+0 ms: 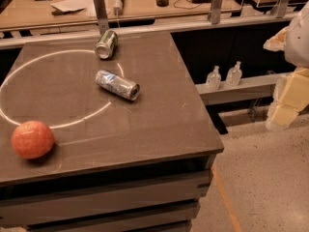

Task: Move redbull can near apple

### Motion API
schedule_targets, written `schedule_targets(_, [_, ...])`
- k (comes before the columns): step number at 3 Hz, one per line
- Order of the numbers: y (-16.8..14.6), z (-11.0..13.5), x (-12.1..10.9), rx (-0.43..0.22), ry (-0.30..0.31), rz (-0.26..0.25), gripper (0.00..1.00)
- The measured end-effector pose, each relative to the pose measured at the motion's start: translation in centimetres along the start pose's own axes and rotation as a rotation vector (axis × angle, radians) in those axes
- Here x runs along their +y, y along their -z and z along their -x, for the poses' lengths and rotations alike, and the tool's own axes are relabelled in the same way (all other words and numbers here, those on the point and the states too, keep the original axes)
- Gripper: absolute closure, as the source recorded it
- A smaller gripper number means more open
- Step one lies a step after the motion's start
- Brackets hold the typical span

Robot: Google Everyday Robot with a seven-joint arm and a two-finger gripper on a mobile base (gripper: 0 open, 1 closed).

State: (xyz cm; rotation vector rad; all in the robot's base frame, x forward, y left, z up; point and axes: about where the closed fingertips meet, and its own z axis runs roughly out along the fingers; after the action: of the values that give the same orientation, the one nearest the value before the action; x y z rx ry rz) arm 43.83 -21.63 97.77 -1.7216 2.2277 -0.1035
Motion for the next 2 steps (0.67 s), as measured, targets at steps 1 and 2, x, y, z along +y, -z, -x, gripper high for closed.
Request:
schedule_targets(1, [0.0, 0.0, 0.0, 0.000, 0.000, 0.000, 0.00])
schedule_targets(2, [-1.9, 2.8, -1.2, -0.040, 0.023, 0.023, 0.00])
